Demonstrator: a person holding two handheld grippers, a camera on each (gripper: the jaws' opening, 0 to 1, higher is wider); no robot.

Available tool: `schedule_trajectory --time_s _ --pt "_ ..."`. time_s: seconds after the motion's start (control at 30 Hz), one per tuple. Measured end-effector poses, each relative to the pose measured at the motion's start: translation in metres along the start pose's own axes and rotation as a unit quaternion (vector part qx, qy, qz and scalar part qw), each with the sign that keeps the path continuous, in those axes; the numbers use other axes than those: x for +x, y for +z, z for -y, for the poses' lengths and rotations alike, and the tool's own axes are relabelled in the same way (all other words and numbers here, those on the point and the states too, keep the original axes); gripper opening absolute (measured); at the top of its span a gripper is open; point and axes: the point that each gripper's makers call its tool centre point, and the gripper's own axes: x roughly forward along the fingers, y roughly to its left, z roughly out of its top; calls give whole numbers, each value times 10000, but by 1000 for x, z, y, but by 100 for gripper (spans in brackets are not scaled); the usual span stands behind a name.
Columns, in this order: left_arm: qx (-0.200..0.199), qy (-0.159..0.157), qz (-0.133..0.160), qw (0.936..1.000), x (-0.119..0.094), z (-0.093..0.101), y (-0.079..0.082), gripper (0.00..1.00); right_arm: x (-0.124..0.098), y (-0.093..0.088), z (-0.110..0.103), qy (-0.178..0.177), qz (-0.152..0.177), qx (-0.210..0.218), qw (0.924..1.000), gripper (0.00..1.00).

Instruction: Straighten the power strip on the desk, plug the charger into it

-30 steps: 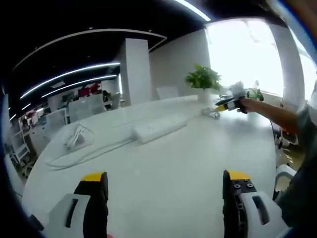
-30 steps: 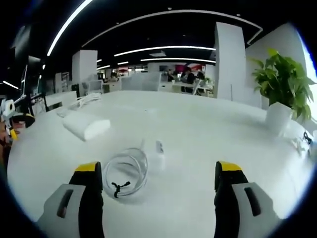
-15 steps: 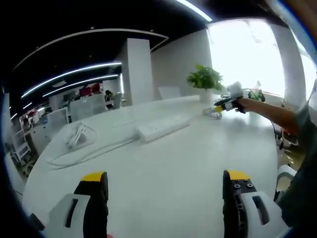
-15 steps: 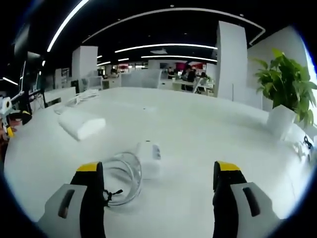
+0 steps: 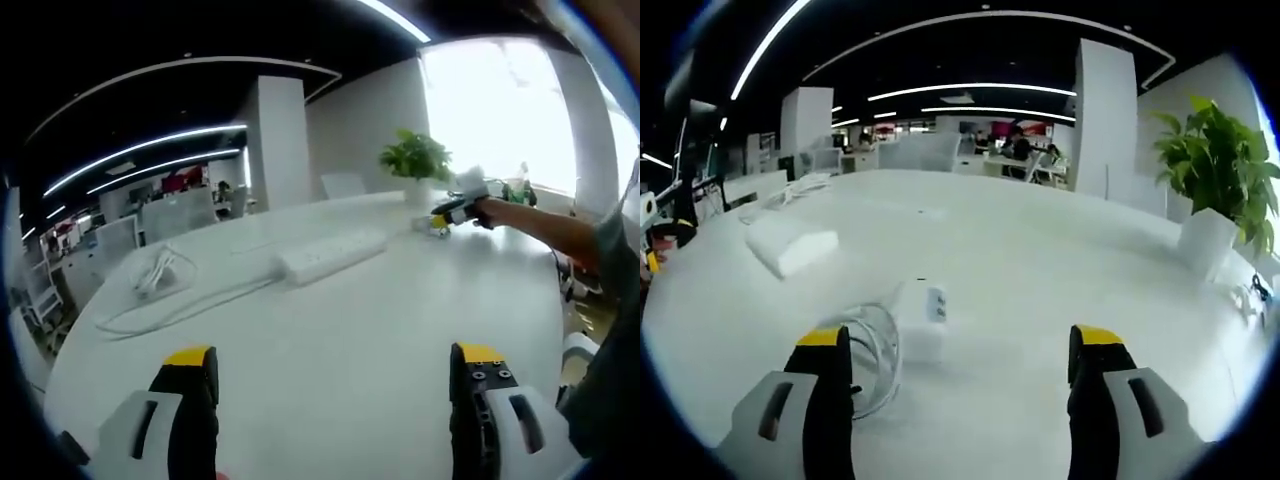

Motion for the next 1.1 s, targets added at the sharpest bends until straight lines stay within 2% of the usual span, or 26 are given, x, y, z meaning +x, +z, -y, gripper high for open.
schedule_trajectory --time_s 0.47,0.67,0.73,0.97,1.1 --pt "-13 17 -21 10000 1 -2 -2 99 13 1 8 2 -60 -11 10000 87" --pt "-24 21 -18 10000 1 -3 -2 99 19 3 6 64 -73 -68 9999 81" --pt "-27 19 -24 10000 2 -3 -3 99 17 3 -1 103 -68 -46 9999 77" --pt "-41 34 -36 10000 2 -5 -4 99 20 3 -5 126 -76 -80 9999 77" --pt "-39 31 -32 10000 2 -5 -4 99 23 4 -5 162 -48 -53 9998 73"
